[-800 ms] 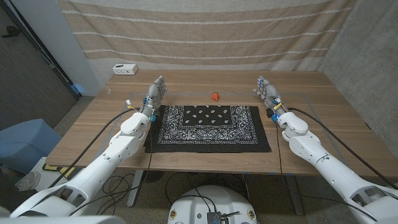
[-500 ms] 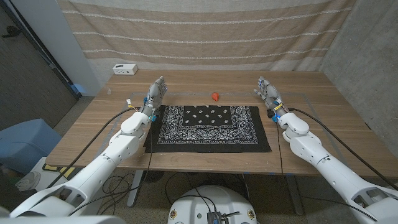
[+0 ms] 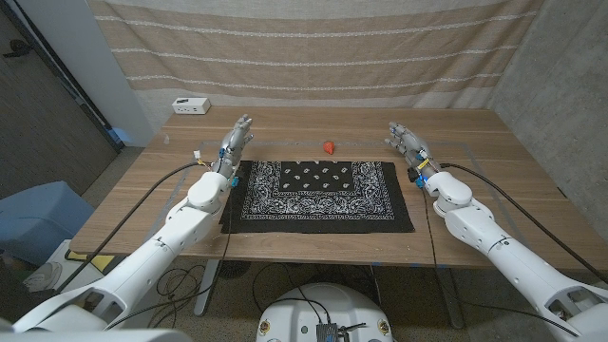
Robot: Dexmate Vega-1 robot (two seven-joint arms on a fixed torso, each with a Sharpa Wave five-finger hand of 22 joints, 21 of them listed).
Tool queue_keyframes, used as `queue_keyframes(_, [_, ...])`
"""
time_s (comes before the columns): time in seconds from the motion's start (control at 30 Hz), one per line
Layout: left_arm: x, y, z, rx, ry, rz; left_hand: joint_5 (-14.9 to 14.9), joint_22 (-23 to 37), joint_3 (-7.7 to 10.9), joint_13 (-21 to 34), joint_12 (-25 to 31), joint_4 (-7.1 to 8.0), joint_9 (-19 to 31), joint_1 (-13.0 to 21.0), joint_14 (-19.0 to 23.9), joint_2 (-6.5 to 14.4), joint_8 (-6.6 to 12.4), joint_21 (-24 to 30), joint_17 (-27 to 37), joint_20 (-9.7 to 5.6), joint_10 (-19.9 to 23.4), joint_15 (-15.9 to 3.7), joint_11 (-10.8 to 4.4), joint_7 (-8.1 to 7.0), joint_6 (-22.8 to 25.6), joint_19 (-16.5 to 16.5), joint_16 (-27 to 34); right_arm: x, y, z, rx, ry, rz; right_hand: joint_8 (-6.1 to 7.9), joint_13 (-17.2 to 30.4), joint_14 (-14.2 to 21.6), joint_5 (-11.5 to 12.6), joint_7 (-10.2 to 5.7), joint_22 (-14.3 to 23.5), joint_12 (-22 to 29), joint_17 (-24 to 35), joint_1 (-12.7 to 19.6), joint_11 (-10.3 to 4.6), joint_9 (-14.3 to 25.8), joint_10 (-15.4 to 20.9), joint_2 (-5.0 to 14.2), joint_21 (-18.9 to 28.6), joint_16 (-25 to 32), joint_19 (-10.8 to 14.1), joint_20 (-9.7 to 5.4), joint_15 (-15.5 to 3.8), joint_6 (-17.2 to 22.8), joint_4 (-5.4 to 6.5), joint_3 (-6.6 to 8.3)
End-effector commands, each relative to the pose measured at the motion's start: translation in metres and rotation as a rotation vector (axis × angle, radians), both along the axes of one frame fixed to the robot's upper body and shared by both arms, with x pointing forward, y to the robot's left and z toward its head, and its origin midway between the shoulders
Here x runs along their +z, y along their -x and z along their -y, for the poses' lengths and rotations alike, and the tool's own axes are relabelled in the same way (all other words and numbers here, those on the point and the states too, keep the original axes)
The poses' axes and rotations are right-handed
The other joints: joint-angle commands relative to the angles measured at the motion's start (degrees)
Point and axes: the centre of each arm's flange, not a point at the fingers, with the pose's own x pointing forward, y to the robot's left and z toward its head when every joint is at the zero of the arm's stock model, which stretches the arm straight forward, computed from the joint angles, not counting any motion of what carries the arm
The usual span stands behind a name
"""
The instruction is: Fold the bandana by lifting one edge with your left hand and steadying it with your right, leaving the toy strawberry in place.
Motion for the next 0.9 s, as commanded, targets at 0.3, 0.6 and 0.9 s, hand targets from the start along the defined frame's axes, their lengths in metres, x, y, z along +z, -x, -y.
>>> queue_keyframes(0.3, [0.009,0.042,-0.004,0.403,-0.32,0.044,-0.23,0.3,0.2,0.43,0.56,-6.34,0.4,5.06,5.21,-1.29,1.0,0.52,0.5,-0.31,4.72,-0.59,-0.05,0.35,5.92,1.95,0.43,-0.015,0.023,-0.014,-0.182,0.318,-0.025,0.75,0.21,1.73,-0.85,-0.11,0.07,0.47,0.28,3.49,-0.64,0.15,1.97,1.11,0.01,0.15,0.45,-0.11,-0.53,3.08,-1.7,1.45])
queue_keyframes(0.6, [0.008,0.049,-0.005,0.484,-0.416,0.015,-0.35,0.33,-0.39,0.56,0.6,-9.15,0.48,7.98,7.49,-2.43,1.12,0.77,0.61,-0.86,7.09,-1.85,-0.71,0.15,8.27,3.61,0.48,-0.016,0.039,-0.025,-0.265,0.466,-0.018,0.78,0.23,2.68,-0.98,-0.48,0.09,0.56,0.43,5.49,-0.92,0.19,3.34,2.29,-0.08,0.27,0.51,-0.33,-1.08,4.57,-1.91,2.61])
queue_keyframes(0.9, [0.002,0.051,-0.004,0.537,-0.504,-0.023,-0.46,0.32,-0.85,0.6,0.54,-9.9,0.5,9.76,8.93,-3.27,1.11,1.01,0.61,-1.62,8.19,-2.97,-1.28,-0.27,9.23,4.8,0.6,-0.018,0.054,-0.036,-0.347,0.609,-0.005,0.78,0.25,2.97,-0.98,-0.75,0.1,0.49,0.61,5.93,-1.28,0.21,3.69,2.97,-0.18,0.39,0.34,-0.24,-1.38,5.21,-1.51,3.02])
